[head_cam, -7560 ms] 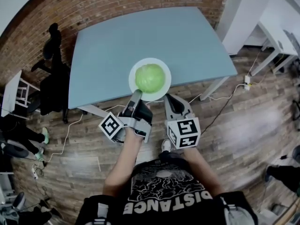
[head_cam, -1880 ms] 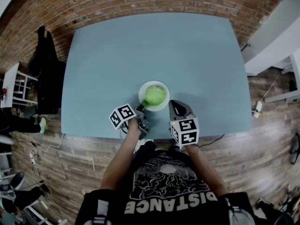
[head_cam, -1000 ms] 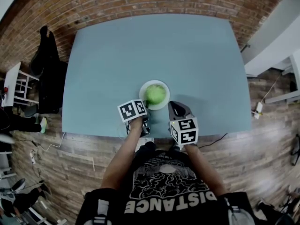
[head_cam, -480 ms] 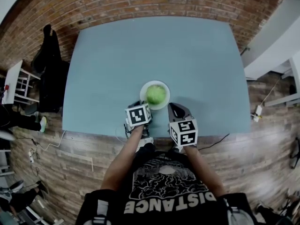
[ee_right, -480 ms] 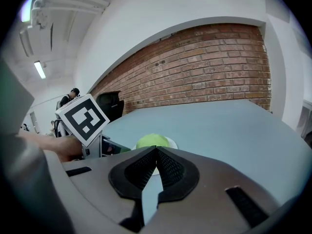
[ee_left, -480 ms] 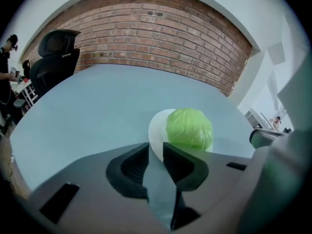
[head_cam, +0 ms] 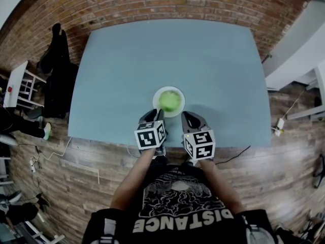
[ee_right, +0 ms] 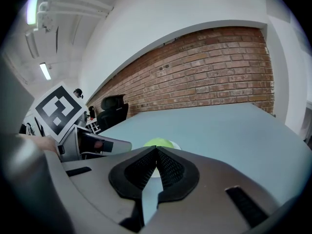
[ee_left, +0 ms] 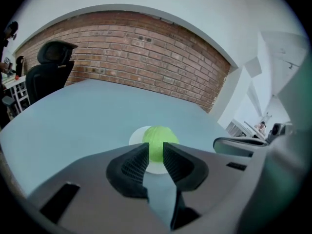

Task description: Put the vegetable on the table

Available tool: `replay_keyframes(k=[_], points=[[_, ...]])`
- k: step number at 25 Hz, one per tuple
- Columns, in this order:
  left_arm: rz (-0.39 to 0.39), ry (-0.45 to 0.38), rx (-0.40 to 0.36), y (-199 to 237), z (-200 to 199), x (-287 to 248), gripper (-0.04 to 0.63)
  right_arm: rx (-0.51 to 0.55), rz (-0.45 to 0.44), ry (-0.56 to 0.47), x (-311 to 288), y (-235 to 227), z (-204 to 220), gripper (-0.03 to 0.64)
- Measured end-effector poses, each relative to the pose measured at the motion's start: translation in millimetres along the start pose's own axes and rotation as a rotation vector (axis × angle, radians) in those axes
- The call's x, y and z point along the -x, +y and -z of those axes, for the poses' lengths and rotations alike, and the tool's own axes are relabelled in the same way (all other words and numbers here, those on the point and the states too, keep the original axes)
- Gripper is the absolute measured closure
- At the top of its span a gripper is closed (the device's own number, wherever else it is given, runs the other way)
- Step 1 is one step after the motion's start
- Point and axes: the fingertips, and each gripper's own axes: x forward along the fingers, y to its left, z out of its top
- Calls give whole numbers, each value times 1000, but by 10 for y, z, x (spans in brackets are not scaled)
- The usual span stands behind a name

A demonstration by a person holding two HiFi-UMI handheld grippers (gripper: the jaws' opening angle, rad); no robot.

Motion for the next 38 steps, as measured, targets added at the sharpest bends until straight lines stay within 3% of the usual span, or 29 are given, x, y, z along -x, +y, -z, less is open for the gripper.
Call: replay_keyframes(k=[4,15,23,38], points=[[52,-86,21,-140,-125,154,506,2,-16,-22,50,65,-80,609],[131,-284,-55,-482,-531,630,557,47,-49,-109,236,268,-486,609],[184,-300,-97,-679,-563,756,592,65,-50,-149,340,310,-660,609],[197,-301,-137,-767,-584,740,594,108,-54,-159,373,321,-729,609]])
